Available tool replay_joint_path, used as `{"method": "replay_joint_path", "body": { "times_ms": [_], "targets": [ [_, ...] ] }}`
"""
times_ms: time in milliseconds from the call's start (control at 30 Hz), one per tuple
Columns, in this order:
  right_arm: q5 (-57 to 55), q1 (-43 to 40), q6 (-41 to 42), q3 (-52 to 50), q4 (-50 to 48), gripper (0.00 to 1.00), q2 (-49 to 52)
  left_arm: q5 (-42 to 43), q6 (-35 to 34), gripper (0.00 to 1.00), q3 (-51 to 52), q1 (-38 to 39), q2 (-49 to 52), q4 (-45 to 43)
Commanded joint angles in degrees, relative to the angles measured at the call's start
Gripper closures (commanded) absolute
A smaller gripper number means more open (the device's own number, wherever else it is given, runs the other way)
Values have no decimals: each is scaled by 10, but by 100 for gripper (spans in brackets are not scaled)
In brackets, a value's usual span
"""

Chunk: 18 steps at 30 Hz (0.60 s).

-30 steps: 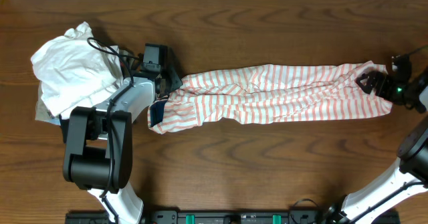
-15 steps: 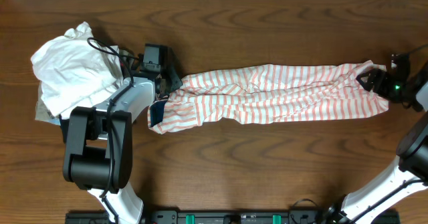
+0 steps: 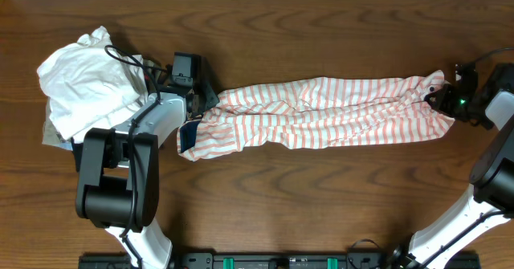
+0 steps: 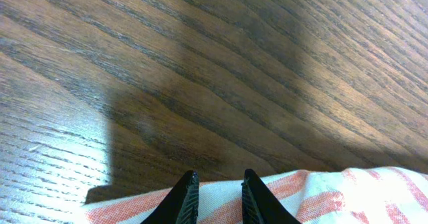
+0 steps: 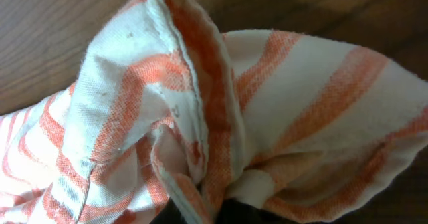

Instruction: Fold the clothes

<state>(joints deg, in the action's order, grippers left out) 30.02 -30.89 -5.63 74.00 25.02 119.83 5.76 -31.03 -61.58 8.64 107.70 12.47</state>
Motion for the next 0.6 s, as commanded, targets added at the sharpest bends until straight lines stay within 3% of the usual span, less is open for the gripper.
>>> {"method": "replay_joint_path", "body": {
  "times_ms": [0, 267, 567],
  "targets": [
    [-59, -3, 15, -16, 12, 99, 10, 9, 10, 77, 5, -1, 9, 5],
    [-137, -28, 15, -16, 35, 99, -94, 133, 42, 79, 4, -1, -19, 5],
    [-167, -71, 8, -16, 61, 99, -169, 148, 62, 75, 3, -1, -111, 5]
  ]
}}
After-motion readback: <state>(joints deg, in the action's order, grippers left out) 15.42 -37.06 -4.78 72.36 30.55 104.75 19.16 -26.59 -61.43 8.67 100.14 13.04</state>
